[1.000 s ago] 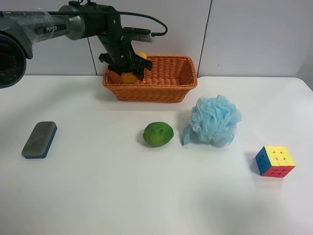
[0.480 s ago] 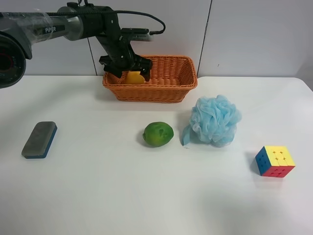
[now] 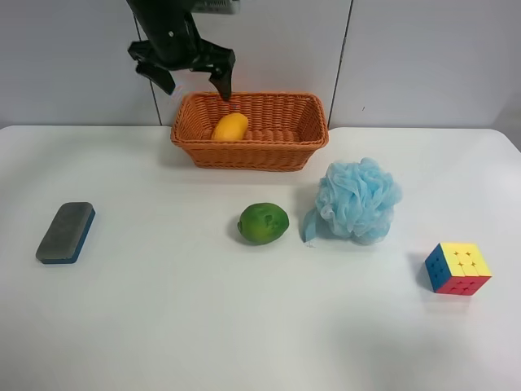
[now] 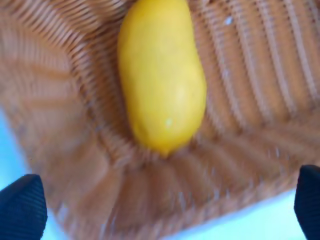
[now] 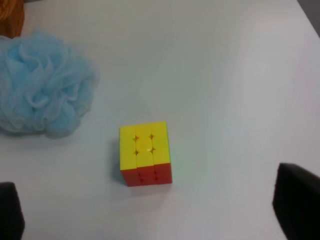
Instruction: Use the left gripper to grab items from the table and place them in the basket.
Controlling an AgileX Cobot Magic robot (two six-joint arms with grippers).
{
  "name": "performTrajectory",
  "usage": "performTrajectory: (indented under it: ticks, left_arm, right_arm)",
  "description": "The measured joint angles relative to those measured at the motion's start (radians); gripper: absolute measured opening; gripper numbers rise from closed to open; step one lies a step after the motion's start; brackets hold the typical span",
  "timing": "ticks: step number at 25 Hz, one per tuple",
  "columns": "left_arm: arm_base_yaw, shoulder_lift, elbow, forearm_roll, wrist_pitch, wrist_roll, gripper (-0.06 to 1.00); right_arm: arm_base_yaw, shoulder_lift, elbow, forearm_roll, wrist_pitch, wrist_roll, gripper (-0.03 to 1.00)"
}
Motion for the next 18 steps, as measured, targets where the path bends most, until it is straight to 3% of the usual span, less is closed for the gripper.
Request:
performTrajectory:
  ticks: [2, 7, 12, 18]
  left_arm:
    - [0.0, -0.05, -0.001, 0.026, 0.062, 0.01, 0.99]
    - [0.0, -0.197, 0.111, 0.037, 0.08, 0.059, 0.99]
    - [0.0, -0.436, 0.449, 0.043, 0.065, 0.065, 0.99]
    - [0.0, -0.834, 0.947, 0.016, -0.141, 0.074, 0.99]
  right_arm:
    - [0.0, 0.0, 0.0, 0.0, 0.0, 0.0, 0.99]
    - [0.0, 0.0, 0.0, 0.0, 0.0, 0.0, 0.99]
    - [0.0, 0.0, 0.0, 0.0, 0.0, 0.0, 0.99]
    - [0.0, 0.0, 0.0, 0.0, -0.001, 0.0, 0.99]
